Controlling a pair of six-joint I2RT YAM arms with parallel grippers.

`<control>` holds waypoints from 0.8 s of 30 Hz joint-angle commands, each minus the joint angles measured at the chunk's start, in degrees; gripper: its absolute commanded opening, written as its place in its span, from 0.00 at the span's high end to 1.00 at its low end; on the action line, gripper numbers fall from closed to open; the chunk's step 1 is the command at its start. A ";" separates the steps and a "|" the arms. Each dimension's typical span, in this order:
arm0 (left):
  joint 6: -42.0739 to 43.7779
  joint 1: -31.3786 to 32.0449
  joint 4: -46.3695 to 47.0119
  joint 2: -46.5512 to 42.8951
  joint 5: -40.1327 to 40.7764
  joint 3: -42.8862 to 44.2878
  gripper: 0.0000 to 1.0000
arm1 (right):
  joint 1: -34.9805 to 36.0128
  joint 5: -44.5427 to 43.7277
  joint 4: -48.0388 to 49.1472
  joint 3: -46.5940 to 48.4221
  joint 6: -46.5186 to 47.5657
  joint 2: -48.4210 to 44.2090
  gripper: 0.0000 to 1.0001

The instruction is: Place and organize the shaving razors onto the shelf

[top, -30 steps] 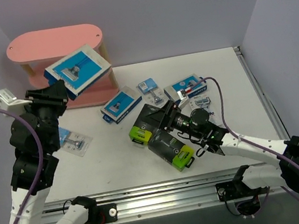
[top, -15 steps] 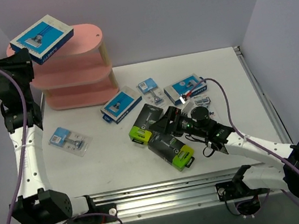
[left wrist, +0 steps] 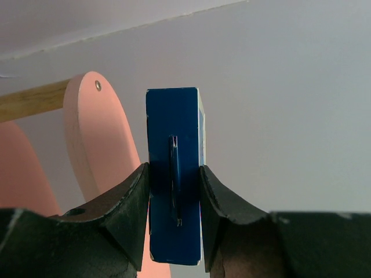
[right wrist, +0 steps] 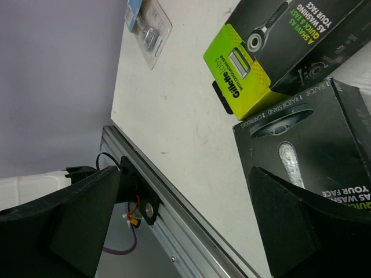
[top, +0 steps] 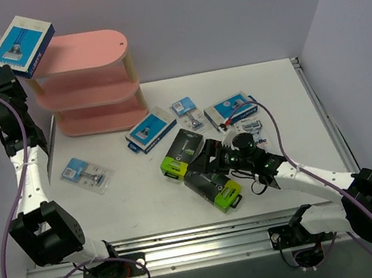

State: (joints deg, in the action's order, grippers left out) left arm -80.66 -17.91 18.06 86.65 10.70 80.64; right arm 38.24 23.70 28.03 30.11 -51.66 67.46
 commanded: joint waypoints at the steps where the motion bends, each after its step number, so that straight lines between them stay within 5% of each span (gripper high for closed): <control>1: -2.13 0.77 7.69 -0.69 4.85 -1.01 0.98 | -1.06 2.92 1.85 2.32 2.00 1.88 0.10; 24: -4.50 4.03 -0.31 5.02 16.63 3.21 0.98 | -2.64 4.33 6.95 -1.72 1.65 5.84 0.09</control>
State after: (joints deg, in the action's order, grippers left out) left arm -83.31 -13.96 15.97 91.74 24.51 80.20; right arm 35.97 27.07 32.05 28.73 -50.70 72.90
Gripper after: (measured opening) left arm 0.432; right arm 0.906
